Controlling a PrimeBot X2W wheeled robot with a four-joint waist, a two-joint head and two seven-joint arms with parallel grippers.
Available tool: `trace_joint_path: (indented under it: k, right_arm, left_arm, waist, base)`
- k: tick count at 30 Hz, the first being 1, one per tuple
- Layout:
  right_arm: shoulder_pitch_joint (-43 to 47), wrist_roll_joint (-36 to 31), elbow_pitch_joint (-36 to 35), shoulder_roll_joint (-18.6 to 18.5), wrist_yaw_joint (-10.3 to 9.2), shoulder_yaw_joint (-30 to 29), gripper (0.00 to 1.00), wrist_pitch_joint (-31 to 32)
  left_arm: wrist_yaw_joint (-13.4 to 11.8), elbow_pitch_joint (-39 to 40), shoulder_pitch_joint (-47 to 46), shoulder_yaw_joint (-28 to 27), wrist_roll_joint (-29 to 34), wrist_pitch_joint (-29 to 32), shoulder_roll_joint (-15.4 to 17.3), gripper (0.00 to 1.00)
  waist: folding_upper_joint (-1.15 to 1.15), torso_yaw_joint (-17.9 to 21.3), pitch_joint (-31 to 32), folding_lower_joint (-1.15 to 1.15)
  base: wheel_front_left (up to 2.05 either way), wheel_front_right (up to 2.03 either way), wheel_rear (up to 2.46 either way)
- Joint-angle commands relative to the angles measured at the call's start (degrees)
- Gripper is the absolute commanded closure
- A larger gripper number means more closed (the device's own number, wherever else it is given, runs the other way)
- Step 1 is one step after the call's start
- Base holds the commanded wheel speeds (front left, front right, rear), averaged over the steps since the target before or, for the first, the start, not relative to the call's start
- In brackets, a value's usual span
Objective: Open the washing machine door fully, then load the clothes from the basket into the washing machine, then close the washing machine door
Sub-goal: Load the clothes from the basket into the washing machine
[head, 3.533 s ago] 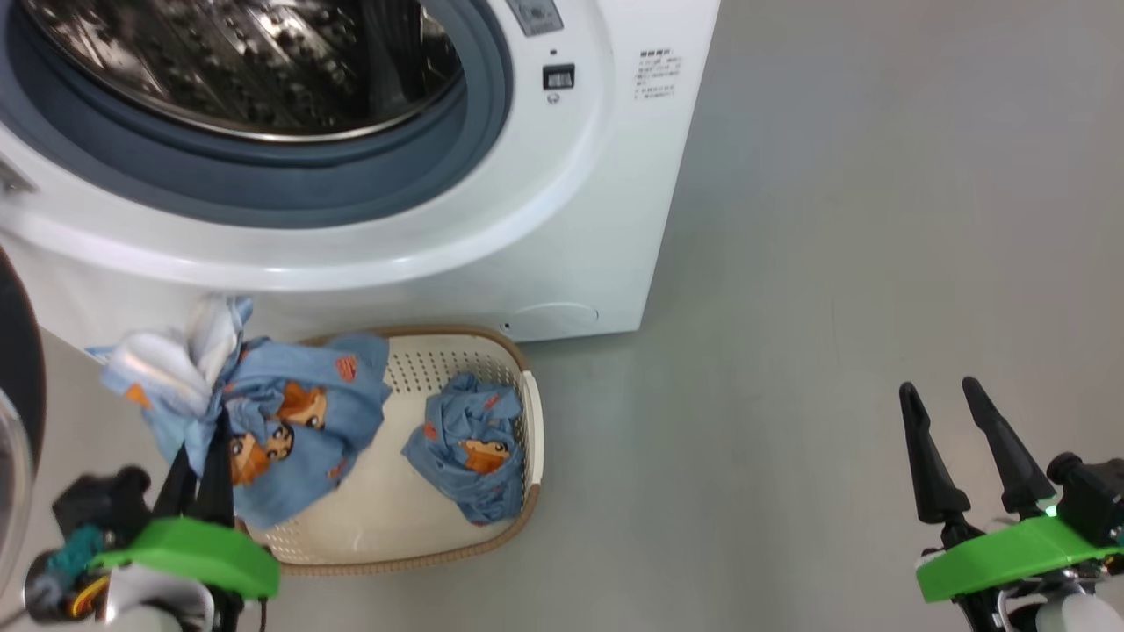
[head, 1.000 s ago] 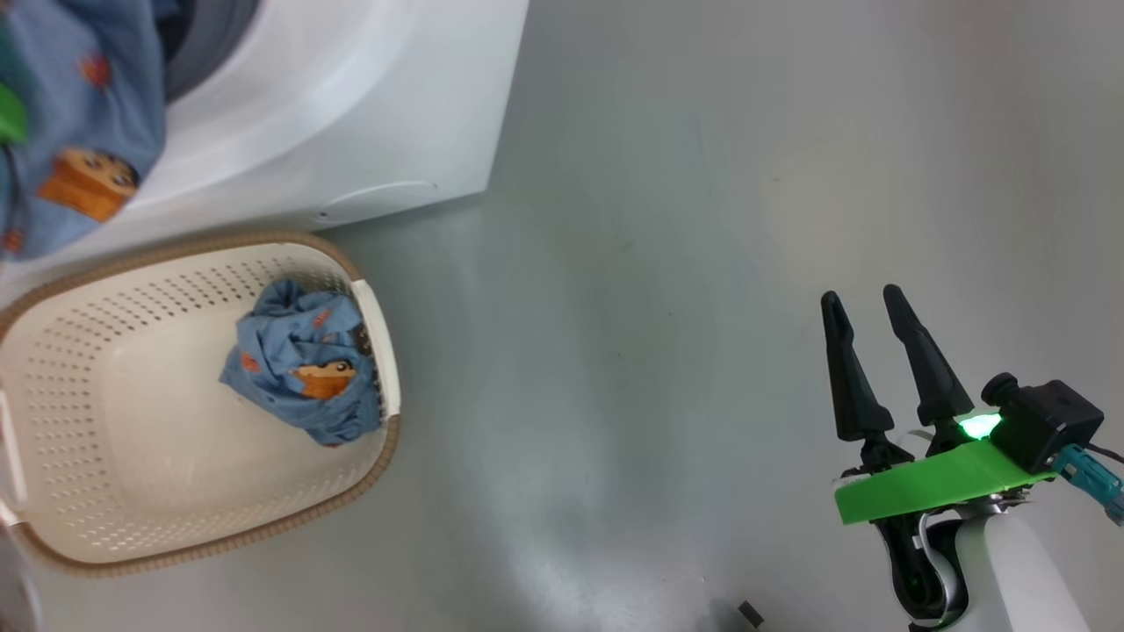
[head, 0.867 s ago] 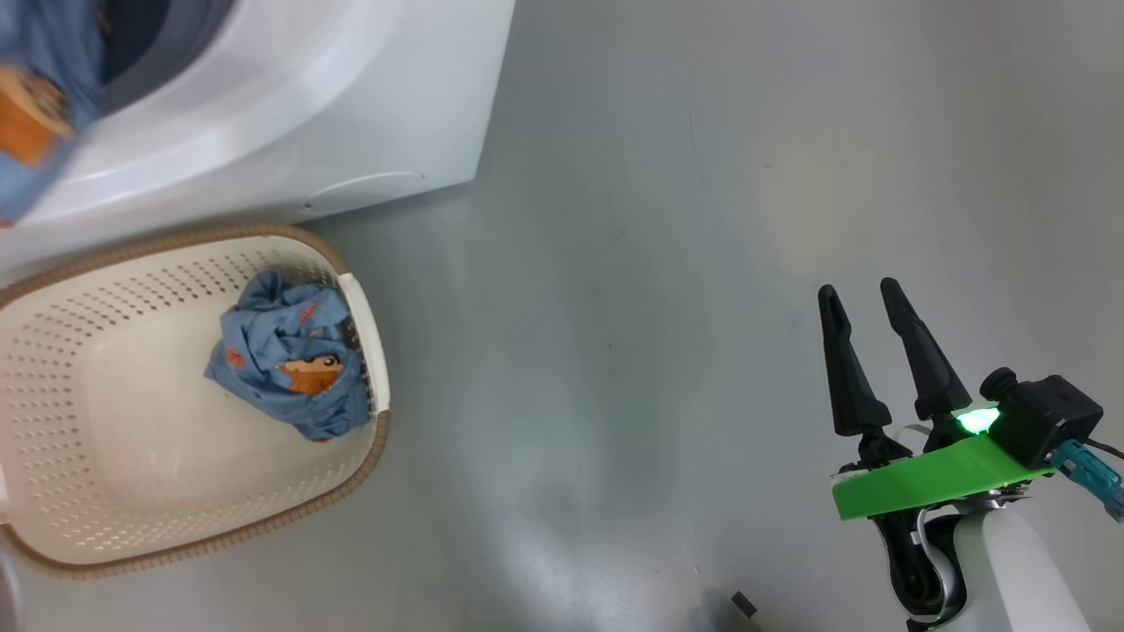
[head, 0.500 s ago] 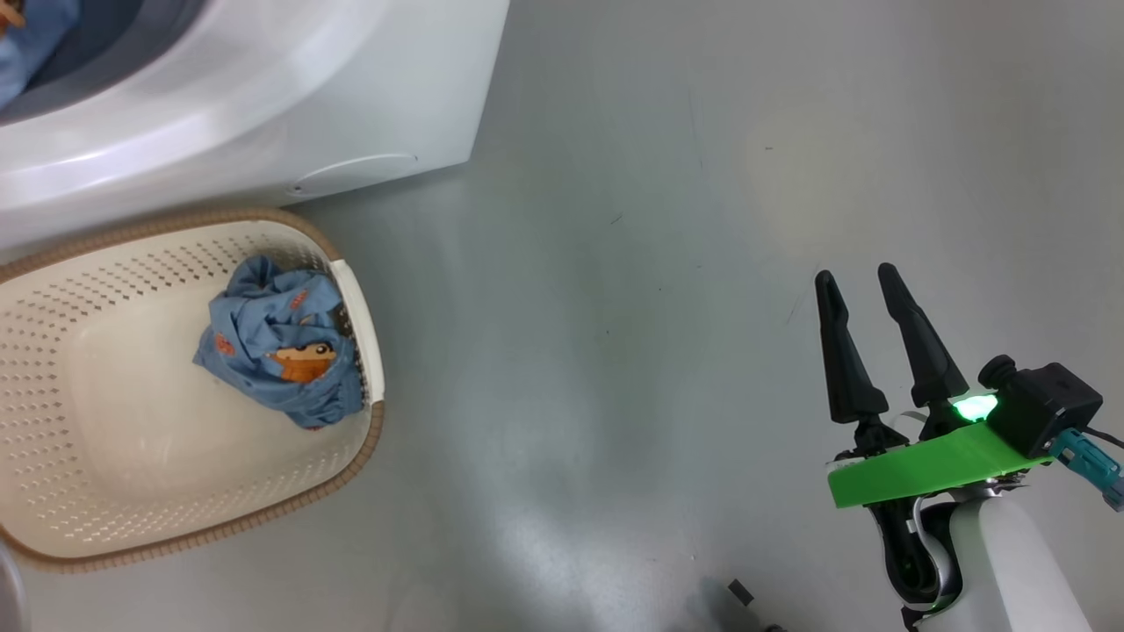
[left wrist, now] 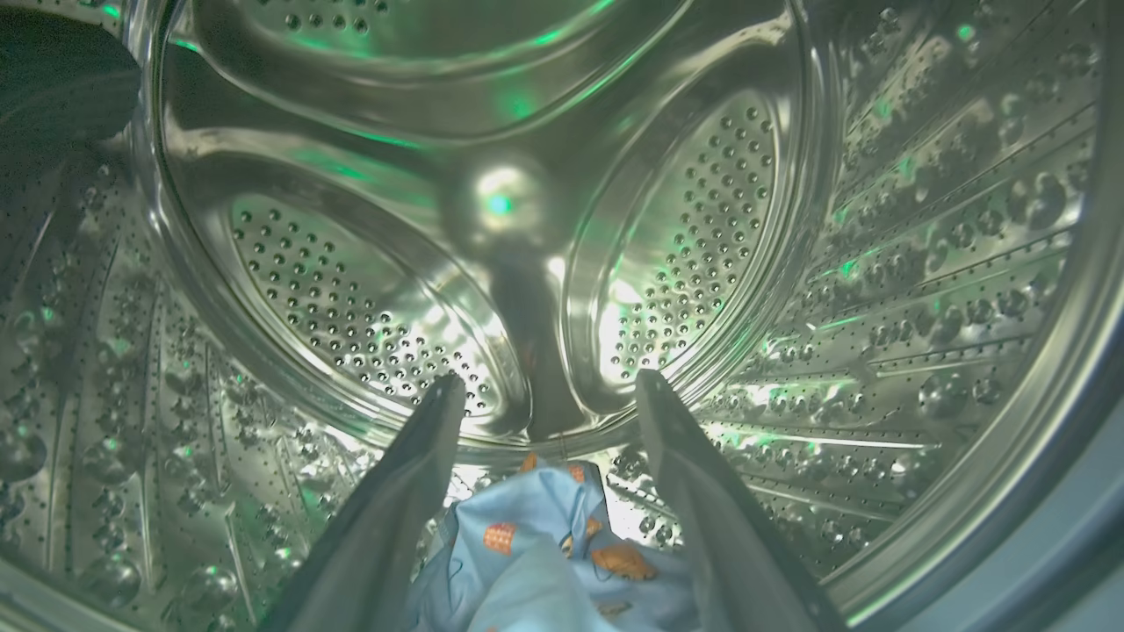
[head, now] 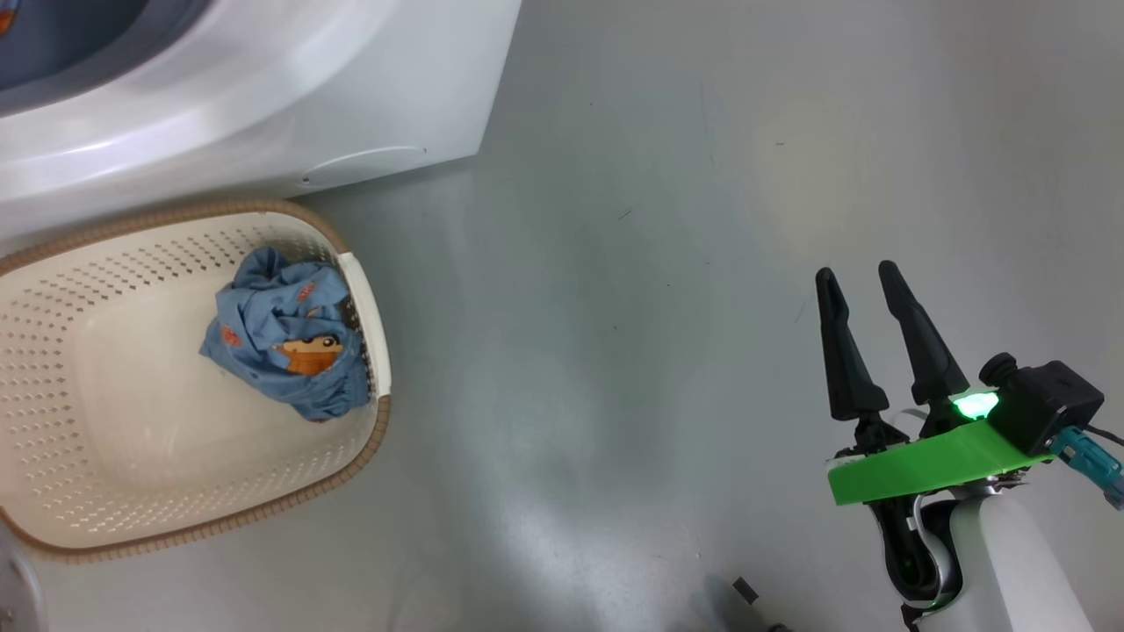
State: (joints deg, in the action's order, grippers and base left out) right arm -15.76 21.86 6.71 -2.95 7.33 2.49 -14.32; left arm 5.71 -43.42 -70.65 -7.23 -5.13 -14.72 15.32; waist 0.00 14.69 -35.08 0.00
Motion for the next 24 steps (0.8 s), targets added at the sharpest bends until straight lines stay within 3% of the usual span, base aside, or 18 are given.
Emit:
trace_joint_path:
  k: [1,12,24]
  right_arm:
    - [-0.4,0.6,-1.4,0.0,0.16,0.9,0.00,-0.7]
    - [-0.1,0.3,-1.5,0.0,0.16,0.4,0.00,-0.7]
    - [0.4,-0.1,-1.7,-0.7,0.16,-0.3,0.00,-0.7]
  left_arm:
    - [-0.3,0.8,1.5,-0.9,0.4,-0.3,2.3,0.00]
    - [0.3,-0.7,6.0,-2.2,-0.5,-0.3,0.4,0.00]
    - [0.9,3.5,14.1,-3.8,-1.4,-0.3,-3.3,0.00]
  waist:
    - [0.00,0.0,0.0,0.00]
    - [0.00,-1.1,0.5,0.00]
    - [0.00,-3.5,1.5,0.00]
  base:
    - [0.00,0.00,0.00]
    - [0.00,0.00,0.00]
    - [0.00,0.00,0.00]
